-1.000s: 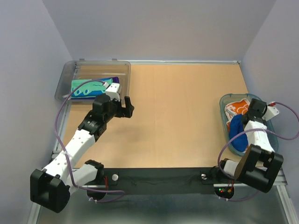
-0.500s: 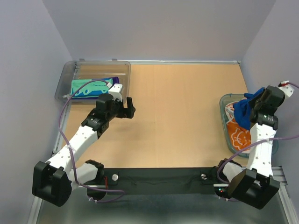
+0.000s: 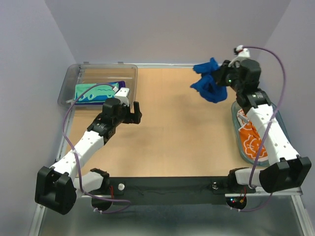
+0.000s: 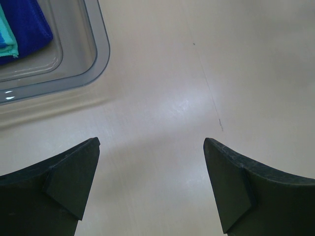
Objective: Fold and stack the towels
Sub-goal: Move the towel to the center of the board
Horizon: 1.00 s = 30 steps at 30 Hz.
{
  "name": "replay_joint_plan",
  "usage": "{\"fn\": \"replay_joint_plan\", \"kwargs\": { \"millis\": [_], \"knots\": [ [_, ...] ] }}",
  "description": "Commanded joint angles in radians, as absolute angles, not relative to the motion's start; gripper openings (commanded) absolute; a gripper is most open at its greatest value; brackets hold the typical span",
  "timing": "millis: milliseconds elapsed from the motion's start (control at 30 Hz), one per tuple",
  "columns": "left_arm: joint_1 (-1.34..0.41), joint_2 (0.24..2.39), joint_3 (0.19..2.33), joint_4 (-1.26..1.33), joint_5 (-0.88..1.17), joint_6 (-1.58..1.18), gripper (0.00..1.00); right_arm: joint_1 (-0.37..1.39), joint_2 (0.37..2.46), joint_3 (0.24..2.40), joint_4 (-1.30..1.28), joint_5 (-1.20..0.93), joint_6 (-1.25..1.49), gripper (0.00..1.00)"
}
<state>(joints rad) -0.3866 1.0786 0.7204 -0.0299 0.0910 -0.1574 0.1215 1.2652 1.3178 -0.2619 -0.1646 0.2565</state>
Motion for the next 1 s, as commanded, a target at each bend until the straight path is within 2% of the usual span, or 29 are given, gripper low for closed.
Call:
{"fn": "replay_joint_plan", "kwargs": {
  "millis": [0,100,133,200,267,300,467,633,733,833,967],
  "knots": [
    [-0.391,1.039,0.767,0.002,0.046,-0.138,0.98,0.280,1.284,1.270,-0.233,-0.129,0.215,0.18],
    [-0.393,1.029,0.764,0.002,0.031,-0.137,0.98,0.458,1.267,1.121,-0.235,-0.071,0.250,0.28],
    [-0.393,1.026,0.764,0.002,0.032,-0.138,0.98,0.548,1.256,1.071,-0.236,-0.054,0.262,0.39],
    [-0.393,1.028,0.764,0.002,0.038,-0.138,0.98,0.624,1.226,0.996,-0.242,-0.054,0.311,0.54],
    [-0.393,1.032,0.765,0.002,0.055,-0.143,0.98,0.699,1.200,0.895,-0.293,-0.055,0.343,0.74],
    [-0.393,1.035,0.765,0.002,0.058,-0.147,0.98,0.713,1.192,0.884,-0.307,-0.057,0.351,0.79],
    [-0.393,1.074,0.773,-0.029,0.098,-0.182,0.98,0.723,1.167,0.873,-0.331,0.040,0.331,0.81],
    [-0.399,1.153,0.782,-0.052,0.207,-0.294,0.97,0.723,1.282,0.980,-0.334,0.031,0.238,0.80],
    [-0.436,1.201,0.781,-0.043,0.232,-0.337,0.96,0.723,1.371,1.043,-0.334,0.005,0.180,0.78],
    [-0.478,1.235,0.766,-0.029,0.212,-0.397,0.96,0.726,1.419,1.063,-0.328,-0.131,0.163,0.77],
    [-0.544,1.268,0.750,0.018,0.198,-0.425,0.95,0.739,1.424,1.029,-0.328,-0.106,0.164,0.77]
  ]
}}
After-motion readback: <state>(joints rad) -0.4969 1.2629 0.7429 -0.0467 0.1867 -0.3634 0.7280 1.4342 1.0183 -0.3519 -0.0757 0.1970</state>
